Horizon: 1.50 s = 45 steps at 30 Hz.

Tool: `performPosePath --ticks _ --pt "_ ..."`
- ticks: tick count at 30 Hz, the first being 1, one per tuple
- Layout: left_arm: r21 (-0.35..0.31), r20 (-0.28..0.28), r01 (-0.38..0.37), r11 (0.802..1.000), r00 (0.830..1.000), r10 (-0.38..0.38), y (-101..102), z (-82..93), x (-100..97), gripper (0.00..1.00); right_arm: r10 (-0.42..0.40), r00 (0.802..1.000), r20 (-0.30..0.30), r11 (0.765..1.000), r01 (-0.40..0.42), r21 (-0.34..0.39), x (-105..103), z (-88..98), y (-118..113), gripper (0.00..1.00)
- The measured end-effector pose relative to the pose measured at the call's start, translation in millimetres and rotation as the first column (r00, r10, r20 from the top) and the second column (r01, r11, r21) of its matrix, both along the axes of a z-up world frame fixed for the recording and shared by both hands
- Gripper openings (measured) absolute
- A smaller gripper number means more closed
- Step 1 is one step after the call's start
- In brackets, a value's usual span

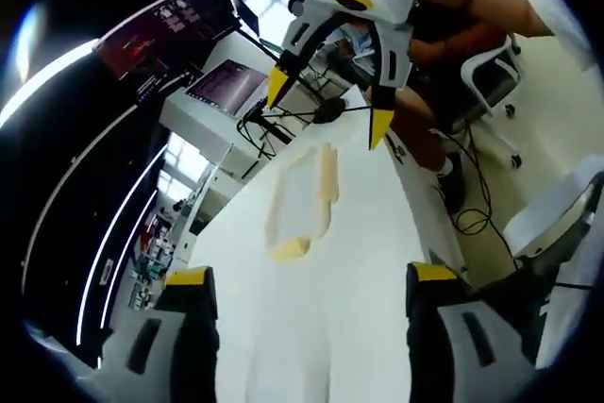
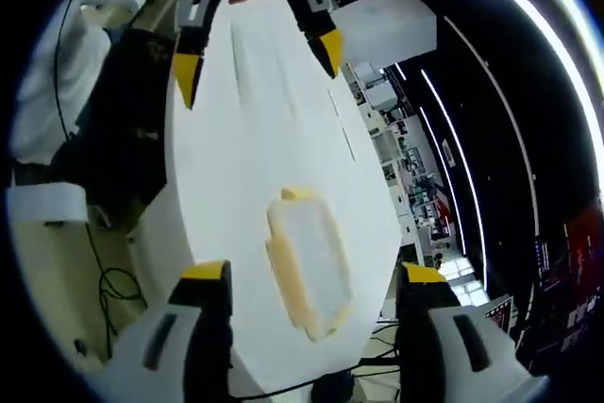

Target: Snap each plastic latch of the storage box into its locked position after aligning the lid with the box until every specified latch is closed and the lid sits flush.

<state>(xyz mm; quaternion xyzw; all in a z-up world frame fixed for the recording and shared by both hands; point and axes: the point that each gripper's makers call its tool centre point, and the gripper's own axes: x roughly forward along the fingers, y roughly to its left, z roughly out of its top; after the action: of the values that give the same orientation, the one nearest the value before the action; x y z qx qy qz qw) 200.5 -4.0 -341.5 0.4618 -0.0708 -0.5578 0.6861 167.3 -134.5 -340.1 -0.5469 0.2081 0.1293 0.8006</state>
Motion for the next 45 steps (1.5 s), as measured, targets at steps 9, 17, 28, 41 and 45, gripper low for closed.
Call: performPosePath --ticks 9,17,28,41,45 --pt "0.018 -0.025 0.0 1.0 1.0 0.001 -7.5 -10.9 5.7 0.81 -0.037 0.999 -0.022 0.999 0.037 0.001 3.7 -6.0 -18.3 0.67" --pt "0.034 -0.036 0.006 0.999 0.999 -0.004 -12.1 -16.8 6.4 0.81 -0.05 0.998 -0.027 0.999 0.05 0.015 7.5 -7.0 -25.8 0.67" --pt "0.051 -0.036 0.018 0.999 0.999 -0.016 -22.2 -11.3 9.6 0.81 -0.057 0.998 -0.03 0.998 0.058 0.027 13.8 -1.7 -34.5 0.65" --pt "0.058 -0.061 0.0 0.998 0.998 0.003 -21.1 -15.3 22.8 0.8 -0.061 0.996 -0.06 0.997 0.064 0.05 24.8 -3.2 -50.1 0.65" --pt "0.053 -0.092 -0.001 0.999 0.996 0.006 -22.1 -17.0 26.1 0.79 -0.068 0.996 -0.064 0.996 0.072 0.056 28.4 -3.3 -54.9 0.65"
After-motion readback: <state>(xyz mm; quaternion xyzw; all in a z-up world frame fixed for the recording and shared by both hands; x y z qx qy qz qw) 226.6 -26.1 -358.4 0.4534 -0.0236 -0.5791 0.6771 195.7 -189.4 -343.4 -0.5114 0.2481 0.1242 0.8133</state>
